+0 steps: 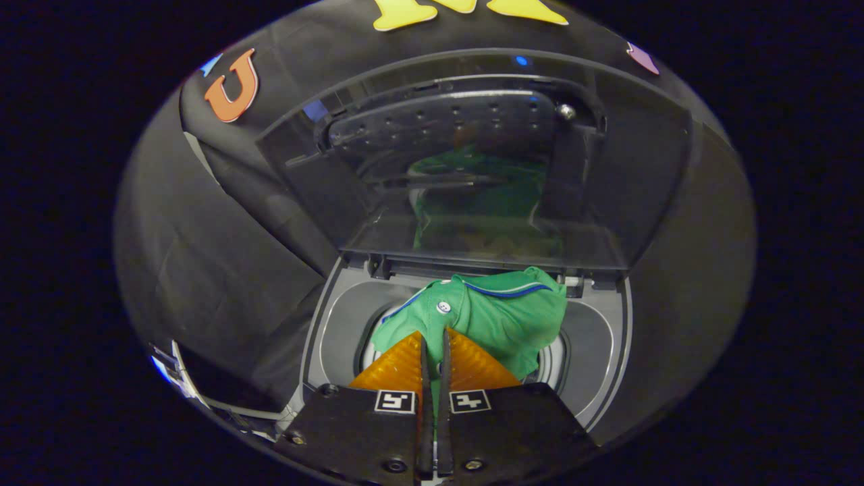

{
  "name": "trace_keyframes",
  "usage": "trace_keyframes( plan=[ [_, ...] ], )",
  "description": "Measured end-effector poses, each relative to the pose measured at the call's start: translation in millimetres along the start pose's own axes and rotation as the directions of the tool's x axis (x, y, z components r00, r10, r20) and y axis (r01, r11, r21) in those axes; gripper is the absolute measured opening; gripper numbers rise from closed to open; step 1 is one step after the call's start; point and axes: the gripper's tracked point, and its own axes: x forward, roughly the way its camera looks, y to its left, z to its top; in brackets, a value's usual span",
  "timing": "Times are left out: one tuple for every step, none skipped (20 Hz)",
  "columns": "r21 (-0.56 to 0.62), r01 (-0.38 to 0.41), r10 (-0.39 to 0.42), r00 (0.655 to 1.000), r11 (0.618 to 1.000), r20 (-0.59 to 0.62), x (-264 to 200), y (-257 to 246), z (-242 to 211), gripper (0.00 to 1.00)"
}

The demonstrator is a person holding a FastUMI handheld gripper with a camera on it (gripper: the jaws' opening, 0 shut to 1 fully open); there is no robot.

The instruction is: Put the clothes into the washing machine and then close the washing machine lid.

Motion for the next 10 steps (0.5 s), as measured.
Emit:
trace_keyframes(
  plan=[
    [0.002,0.004,-0.004,1.000,1.000,-0.006,3.1,0.4,-1.9,0.06],
    [-0.004,0.010,-0.010,1.000,1.000,-0.009,5.6,-1.1,-3.1,0.06],
    [-0.008,0.012,-0.012,1.000,1.000,-0.010,5.7,-1.3,-2.8,0.06],
    [-0.009,0.013,-0.013,1.000,1.000,-0.010,6.5,-0.9,-3.0,0.05],
    [-0.007,0.015,-0.015,1.000,1.000,-0.008,8.0,-1.3,-3.0,0.06],
    [-0.007,0.017,-0.017,1.000,1.000,-0.007,9.2,-2.2,-3.3,0.06],
    [-0.008,0.020,-0.020,1.000,1.000,-0.005,9.2,-2.7,-2.9,0.06],
    [-0.011,0.020,-0.020,1.000,1.000,-0.005,9.3,-2.4,-2.1,0.05],
    [-0.013,0.024,-0.024,1.000,1.000,-0.001,9.6,-2.6,-0.6,0.06],
    [-0.015,0.024,-0.024,1.000,1.000,0.001,10.7,-3.1,0.8,0.06]
  ],
)
